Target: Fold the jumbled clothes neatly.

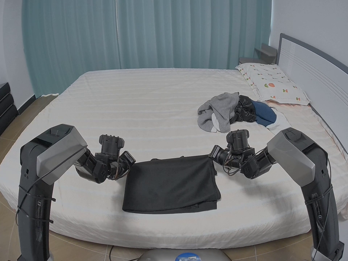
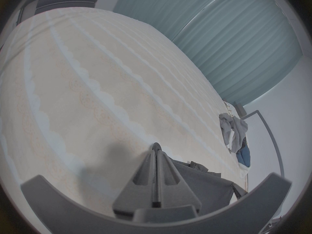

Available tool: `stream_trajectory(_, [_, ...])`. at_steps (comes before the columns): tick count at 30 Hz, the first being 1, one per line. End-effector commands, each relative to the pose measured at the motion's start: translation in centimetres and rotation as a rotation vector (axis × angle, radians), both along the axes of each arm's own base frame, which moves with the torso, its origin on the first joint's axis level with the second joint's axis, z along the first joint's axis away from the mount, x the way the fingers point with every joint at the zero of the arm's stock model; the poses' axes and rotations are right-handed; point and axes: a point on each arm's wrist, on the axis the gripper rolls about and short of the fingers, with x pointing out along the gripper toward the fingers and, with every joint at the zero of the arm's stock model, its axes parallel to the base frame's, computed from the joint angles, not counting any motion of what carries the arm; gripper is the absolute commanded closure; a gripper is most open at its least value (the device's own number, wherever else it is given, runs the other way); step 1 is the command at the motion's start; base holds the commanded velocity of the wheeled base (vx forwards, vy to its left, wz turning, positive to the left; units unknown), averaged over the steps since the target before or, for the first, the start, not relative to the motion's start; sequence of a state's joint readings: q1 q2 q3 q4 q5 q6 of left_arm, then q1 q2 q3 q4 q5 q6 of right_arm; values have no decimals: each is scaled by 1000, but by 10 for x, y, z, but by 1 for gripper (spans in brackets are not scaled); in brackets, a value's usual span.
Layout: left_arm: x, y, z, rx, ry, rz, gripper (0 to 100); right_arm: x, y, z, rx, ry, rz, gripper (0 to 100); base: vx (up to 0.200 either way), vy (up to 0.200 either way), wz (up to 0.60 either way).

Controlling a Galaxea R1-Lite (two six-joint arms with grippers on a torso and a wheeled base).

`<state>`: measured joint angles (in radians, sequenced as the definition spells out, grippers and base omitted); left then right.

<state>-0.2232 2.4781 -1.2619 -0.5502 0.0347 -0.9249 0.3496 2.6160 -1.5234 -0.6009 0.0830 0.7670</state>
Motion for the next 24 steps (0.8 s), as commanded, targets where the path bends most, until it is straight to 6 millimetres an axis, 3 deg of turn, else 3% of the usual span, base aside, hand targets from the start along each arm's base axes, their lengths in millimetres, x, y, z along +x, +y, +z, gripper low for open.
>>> stream_trajectory(1, [0, 1, 0, -2, -2, 6, 100, 0, 0, -2, -1, 2, 0, 100, 0, 0, 0])
stream_trajectory(10, [-2, -1, -1, -3, 13, -12, 100, -1, 2, -5, -4, 7, 4, 100, 0, 0, 0])
stream_trajectory(11, [-2, -1, -1, -4, 13, -11, 0, -1, 2, -5, -4, 7, 5, 0, 0, 0, 0])
stream_trajectory(16, [-2, -1, -1, -8, 11, -9, 0, -4, 5, 1, -3, 4, 13, 0, 0, 0, 0])
stream_trajectory(20, [-2, 3, 1, -14, 10, 2, 0, -18, -5, 21, 6, 18, 14, 0, 0, 0, 0])
stream_trajectory(23, [-4, 8, 5, -32, 14, 26, 0, -35, -13, 30, 9, 46, 26, 0, 0, 0, 0])
stream_trajectory(24, [-7, 10, 10, -51, 17, 43, 0, -50, -20, 34, 6, 74, 33, 0, 0, 0, 0])
